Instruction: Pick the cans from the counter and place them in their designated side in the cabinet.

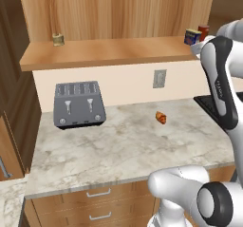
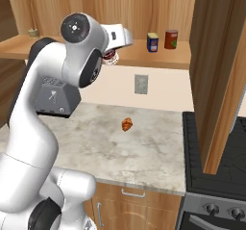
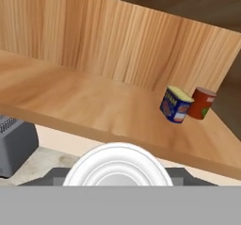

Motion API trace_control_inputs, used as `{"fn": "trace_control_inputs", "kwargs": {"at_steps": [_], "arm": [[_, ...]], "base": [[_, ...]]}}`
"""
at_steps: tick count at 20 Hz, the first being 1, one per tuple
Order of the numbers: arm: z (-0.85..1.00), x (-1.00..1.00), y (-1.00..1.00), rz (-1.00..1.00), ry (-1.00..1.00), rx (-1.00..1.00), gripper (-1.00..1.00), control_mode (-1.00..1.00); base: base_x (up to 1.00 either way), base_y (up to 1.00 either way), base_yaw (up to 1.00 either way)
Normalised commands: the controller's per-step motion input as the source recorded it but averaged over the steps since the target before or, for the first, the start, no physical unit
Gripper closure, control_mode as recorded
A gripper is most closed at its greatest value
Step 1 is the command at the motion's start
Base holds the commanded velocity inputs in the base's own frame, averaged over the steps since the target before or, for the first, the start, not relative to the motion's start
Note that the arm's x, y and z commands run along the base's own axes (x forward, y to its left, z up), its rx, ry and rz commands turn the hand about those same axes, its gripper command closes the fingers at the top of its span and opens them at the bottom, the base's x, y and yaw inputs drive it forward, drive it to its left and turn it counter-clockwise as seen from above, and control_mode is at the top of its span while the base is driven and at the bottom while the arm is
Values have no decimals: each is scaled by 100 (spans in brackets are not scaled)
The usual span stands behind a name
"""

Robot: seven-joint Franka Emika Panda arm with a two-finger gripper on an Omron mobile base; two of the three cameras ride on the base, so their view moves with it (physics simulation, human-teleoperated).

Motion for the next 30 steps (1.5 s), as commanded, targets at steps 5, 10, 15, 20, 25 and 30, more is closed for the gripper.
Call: {"fn": "trace_control_inputs", "kwargs": {"at_steps": [5,10,15,20,25,30], "arm": [[0,13,-7,0,0,0,100,-100],[0,19,-3,0,0,0,100,-100],[0,16,-3,0,0,0,100,-100],[0,17,-1,0,0,0,100,-100],[0,17,-4,0,0,0,100,-100],[-3,16,-6,0,0,0,100,-100]], "base": [[0,0,0],[0,0,0],[0,0,0],[0,0,0],[0,0,0],[0,0,0]]}}
